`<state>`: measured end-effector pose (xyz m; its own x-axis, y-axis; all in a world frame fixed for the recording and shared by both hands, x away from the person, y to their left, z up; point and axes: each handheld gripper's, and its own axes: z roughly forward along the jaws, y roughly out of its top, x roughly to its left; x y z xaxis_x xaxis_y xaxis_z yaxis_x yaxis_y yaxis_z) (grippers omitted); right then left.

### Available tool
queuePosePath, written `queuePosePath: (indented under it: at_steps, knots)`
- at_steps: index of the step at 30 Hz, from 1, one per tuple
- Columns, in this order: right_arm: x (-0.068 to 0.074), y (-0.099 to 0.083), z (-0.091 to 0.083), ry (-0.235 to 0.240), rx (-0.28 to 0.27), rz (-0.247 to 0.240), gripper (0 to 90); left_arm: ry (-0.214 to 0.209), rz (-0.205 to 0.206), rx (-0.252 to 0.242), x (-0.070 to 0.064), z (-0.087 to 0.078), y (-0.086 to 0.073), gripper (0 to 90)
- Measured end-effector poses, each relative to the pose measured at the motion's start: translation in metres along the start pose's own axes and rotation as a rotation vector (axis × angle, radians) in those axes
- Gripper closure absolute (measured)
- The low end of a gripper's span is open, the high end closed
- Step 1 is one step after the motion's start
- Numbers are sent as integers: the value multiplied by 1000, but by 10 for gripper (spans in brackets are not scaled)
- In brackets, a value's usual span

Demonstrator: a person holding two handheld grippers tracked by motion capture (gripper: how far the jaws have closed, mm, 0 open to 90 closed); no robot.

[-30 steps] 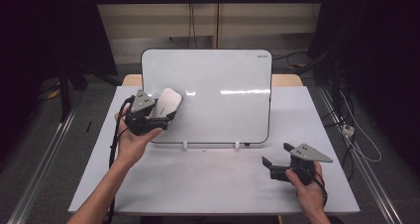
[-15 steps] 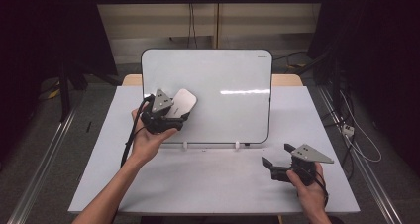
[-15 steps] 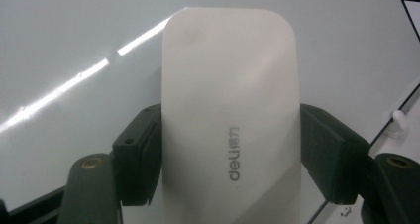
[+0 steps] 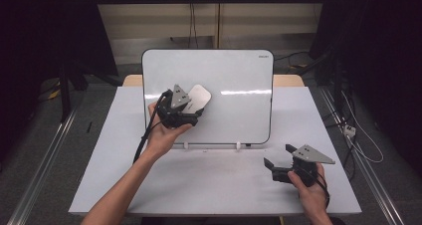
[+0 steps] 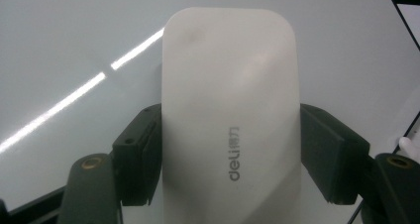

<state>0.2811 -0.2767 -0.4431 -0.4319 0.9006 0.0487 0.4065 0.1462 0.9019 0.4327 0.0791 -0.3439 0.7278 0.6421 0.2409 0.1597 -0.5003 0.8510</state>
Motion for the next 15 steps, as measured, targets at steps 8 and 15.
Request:
queuePosePath:
  at_steps: [8, 15]
  knots:
    - [0, 0, 0, 4, 0, -4, 73, 25, 30, 6, -3, 9, 1, 311]
    - [0, 0, -1, 2, -1, -5, 73, 34, 42, 8, -4, 12, -1, 310]
